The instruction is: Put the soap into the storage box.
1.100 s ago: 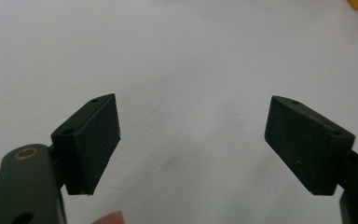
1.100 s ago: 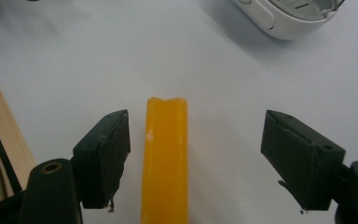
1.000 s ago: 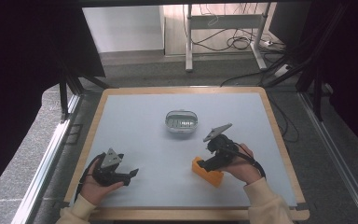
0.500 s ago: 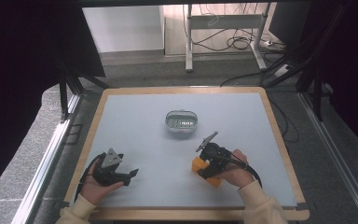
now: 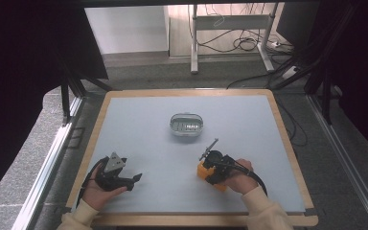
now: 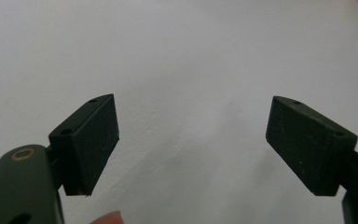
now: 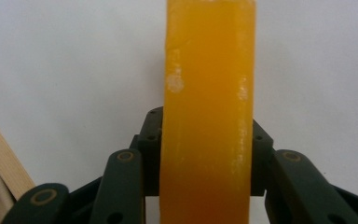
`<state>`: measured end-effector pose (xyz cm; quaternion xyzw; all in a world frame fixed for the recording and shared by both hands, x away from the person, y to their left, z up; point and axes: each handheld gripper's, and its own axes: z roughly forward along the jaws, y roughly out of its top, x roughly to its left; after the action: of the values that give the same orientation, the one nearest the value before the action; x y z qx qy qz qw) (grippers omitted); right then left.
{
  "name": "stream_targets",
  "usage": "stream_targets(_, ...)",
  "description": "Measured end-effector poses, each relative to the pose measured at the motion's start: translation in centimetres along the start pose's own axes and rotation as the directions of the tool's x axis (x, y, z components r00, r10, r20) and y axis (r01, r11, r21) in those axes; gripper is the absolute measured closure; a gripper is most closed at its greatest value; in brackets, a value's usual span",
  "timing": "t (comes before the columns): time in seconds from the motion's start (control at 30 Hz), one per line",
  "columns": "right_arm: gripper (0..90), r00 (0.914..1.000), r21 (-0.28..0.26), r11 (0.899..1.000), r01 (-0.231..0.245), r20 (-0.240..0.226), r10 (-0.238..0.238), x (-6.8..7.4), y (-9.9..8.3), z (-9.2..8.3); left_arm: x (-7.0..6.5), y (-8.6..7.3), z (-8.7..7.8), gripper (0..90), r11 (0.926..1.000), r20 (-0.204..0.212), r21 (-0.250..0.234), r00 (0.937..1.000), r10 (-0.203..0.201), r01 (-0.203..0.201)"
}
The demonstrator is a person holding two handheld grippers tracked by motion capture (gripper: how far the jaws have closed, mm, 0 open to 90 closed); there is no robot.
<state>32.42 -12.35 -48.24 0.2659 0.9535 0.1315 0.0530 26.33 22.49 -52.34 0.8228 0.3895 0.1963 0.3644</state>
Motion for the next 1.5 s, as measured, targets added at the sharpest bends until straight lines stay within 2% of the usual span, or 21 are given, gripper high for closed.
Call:
stream_targets(0.2,61.3,1.0,-0.001,1.0,0.004,0.005,-0.004,-0.1,0.1,-0.4,0.1,0.0,0.1,17.3,1.0,-0.006,0.004,1.0,-0.002,0.002)
stream_targets(0.23,61.4,1.0,-0.021,1.0,0.002,-0.002,-0.002,-0.1,0.1,-1.0,0.1,0.0,0.1,17.3,1.0,-0.006,0.005,1.0,-0.002,0.002)
stream_targets(0.3,61.4,1.0,-0.029,1.0,0.005,-0.002,-0.005,0.0,0.1,-1.2,0.1,0.0,0.1,17.3,1.0,-0.006,0.005,1.0,-0.002,0.002)
stream_targets(0.43,61.4,0.9996,-0.072,0.997,0.024,0.017,-0.023,0.1,0.1,-2.4,0.1,0.0,0.0,17.3,1.0,-0.008,0.004,1.0,0.003,-0.003)
stream_targets(0.57,61.4,0.9992,-0.08,0.996,0.038,0.012,-0.037,0.2,0.1,-2.8,0.1,0.0,0.1,17.3,1.0,-0.011,0.005,0.9999,0.002,-0.002)
stream_targets(0.63,61.4,0.9978,-0.08,0.995,0.061,0.032,-0.058,0.4,0.1,-3.1,0.1,0.0,0.1,17.3,1.0,-0.011,0.005,0.9999,0.002,-0.002)
stream_targets(1.07,61.4,0.9949,-0.102,0.99,0.1,0.022,-0.098,0.5,0.1,-3.6,0.1,0.0,0.1,17.3,1.0,-0.011,0.007,0.9999,-0.002,0.002)
stream_targets(1.5,61.4,0.9946,-0.121,0.987,0.104,0.008,-0.104,-0.1,0.1,-3.8,0.1,-0.1,0.0,17.2,1.0,-0.023,0.006,0.9997,-0.006,0.007)
